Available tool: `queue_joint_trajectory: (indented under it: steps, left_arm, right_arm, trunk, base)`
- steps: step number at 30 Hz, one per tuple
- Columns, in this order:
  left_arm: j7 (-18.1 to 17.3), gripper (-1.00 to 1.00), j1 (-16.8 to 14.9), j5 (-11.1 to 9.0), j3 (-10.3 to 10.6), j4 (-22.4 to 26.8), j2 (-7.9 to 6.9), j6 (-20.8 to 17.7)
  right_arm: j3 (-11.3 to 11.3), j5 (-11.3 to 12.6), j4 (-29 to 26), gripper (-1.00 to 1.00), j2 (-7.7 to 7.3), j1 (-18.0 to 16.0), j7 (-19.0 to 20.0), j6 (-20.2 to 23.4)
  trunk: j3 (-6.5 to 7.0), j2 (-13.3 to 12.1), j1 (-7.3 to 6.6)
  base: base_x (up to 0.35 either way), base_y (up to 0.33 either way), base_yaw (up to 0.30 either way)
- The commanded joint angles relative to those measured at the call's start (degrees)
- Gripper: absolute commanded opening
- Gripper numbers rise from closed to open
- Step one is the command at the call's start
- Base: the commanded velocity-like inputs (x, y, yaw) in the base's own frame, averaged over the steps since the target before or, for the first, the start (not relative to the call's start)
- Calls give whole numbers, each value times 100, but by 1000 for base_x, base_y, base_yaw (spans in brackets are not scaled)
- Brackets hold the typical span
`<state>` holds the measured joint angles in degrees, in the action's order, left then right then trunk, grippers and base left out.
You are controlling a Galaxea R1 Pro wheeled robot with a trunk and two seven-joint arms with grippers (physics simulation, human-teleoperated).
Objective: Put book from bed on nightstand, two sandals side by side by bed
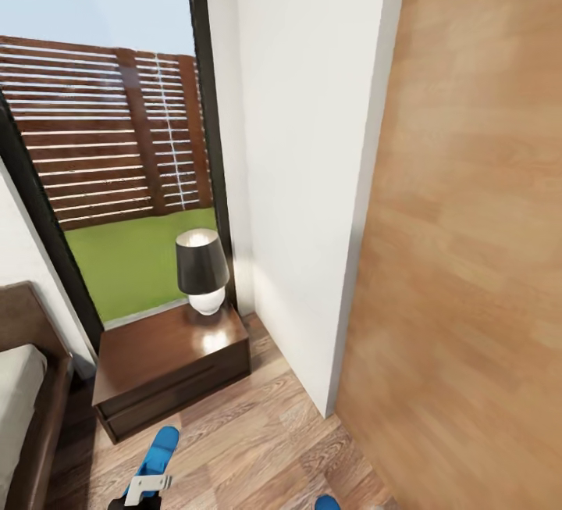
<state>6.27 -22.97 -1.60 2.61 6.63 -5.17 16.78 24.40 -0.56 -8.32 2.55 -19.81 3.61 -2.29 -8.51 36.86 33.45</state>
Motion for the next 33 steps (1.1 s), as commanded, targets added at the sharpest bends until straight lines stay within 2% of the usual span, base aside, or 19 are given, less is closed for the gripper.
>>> queue_joint_trajectory:
  steps: [1, 17, 33]
  left_arm:
    - [23, -100, -6, -16, 29, -6, -1, 21]
    - [23, -100, -6, -16, 29, -5, 0, 22]
    - [23, -100, -6, -12, 29, -7, 1, 22]
  right_arm:
    - [-5, -5, 7, -100, 2, -5, 16, -21]
    - [-5, -5, 6, -100, 9, -5, 17, -17]
    - [-5, -5, 6, -100, 9, -5, 17, -25]
  trunk:
    - [-9, 8, 2]
    - [-9, 8, 2]
    - [-9, 8, 2]
  base:
    - [0, 0, 283]
    - [0, -59, 226]
    - [0, -15, 284]
